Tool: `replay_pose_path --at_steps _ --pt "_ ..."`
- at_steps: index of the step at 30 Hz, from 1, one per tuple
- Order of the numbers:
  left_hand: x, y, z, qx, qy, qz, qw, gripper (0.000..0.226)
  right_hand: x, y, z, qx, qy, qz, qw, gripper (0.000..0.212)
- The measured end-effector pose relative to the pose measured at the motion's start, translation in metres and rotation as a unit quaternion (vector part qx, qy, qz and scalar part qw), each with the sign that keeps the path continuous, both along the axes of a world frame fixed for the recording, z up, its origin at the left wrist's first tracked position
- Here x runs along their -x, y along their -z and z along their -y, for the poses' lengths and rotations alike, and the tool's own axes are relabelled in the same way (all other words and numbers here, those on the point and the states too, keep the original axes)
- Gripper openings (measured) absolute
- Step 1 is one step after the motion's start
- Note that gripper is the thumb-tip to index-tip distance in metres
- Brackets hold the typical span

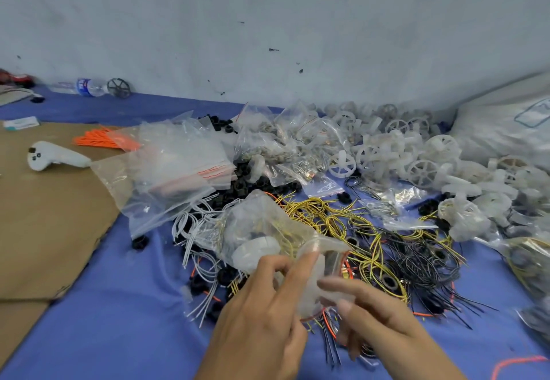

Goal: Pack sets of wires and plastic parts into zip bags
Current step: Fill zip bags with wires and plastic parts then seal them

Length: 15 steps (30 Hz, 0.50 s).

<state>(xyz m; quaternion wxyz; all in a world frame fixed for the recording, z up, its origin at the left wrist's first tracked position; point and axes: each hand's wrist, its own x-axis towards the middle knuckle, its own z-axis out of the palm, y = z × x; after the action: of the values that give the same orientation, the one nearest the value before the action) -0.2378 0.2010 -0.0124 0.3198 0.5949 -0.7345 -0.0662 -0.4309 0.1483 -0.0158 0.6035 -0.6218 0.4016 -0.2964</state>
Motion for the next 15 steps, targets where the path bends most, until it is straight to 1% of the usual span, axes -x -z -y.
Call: replay_pose_path --at_steps 2,3,5,8,9,11,12,13,15 --pt "0.0 0.0 -0.003 -0.006 0.002 0.01 1.0 0.093 -0.017 0.0 0.002 0.016 0.0 -0.003 1.0 0.035" --pt "0.0 -0.001 -0.004 -0.009 0.004 0.013 1.0 0.092 -0.024 0.0 0.003 0.018 -0.003 0.012 1.0 0.036" --pt "0.0 0.0 -0.006 -0.012 0.006 0.01 1.0 0.092 -0.038 0.002 0.006 0.028 -0.033 0.045 0.998 0.046" --pt "0.0 0.004 -0.007 -0.009 0.003 0.011 1.0 0.093 -0.052 0.005 0.01 0.055 -0.07 0.023 0.996 0.057" --pt "-0.001 0.006 -0.007 -0.009 0.004 0.017 1.0 0.094 -0.052 0.007 0.011 0.065 -0.061 0.004 0.996 0.055" --pt "-0.003 0.011 -0.011 -0.003 0.008 0.04 0.999 0.09 -0.047 0.011 0.012 0.103 -0.026 -0.046 0.993 0.037" --pt "-0.005 0.013 -0.012 0.002 0.01 0.051 0.999 0.085 -0.041 0.013 0.013 0.127 -0.013 -0.07 0.989 0.027" --pt "-0.008 0.016 -0.014 0.008 0.01 0.061 0.998 0.076 -0.035 0.014 0.013 0.154 0.004 -0.088 0.984 0.023" --pt "-0.015 0.022 -0.015 0.031 0.002 0.087 0.996 0.054 -0.023 0.013 0.012 0.22 0.065 -0.124 0.966 0.022"
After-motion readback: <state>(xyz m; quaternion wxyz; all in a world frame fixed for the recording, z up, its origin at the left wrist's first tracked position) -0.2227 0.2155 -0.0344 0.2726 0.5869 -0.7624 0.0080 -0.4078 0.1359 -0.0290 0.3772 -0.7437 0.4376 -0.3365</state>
